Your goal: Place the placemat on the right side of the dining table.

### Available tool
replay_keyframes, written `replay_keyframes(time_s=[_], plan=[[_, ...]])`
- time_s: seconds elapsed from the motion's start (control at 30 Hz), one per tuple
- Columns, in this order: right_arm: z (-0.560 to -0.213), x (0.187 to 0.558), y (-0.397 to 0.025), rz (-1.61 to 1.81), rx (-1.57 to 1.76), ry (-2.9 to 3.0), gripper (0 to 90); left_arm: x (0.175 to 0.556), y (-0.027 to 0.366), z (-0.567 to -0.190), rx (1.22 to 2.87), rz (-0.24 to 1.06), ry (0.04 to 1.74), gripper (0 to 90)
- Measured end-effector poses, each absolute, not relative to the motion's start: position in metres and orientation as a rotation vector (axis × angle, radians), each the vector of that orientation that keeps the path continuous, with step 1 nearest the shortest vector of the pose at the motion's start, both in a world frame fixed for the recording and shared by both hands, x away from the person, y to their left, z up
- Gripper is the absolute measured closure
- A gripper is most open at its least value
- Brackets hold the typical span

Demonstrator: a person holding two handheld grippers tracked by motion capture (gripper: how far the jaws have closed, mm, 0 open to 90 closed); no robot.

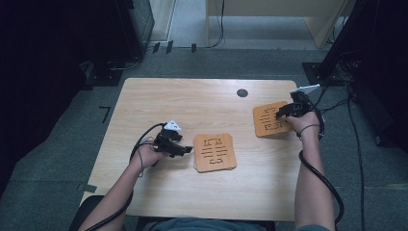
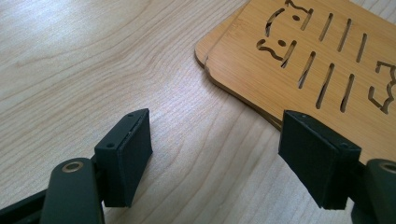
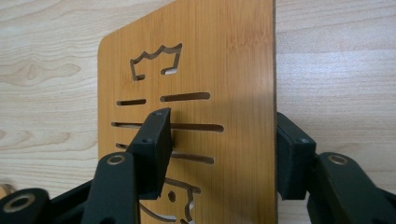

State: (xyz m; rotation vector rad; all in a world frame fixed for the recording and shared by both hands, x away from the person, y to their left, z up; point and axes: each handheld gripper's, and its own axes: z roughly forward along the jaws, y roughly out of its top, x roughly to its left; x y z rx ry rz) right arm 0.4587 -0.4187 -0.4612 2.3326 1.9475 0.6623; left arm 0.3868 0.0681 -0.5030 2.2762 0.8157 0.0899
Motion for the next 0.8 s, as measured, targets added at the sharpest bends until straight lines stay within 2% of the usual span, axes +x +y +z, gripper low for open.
replay_keyframes(time_s=[0.8], plan=[[-0.478, 0.459, -0.422, 0.687, 2.373, 1.936, 41.3, 0.387, 0.068, -0.503, 2.278, 0.091, 0.819, 24.5]])
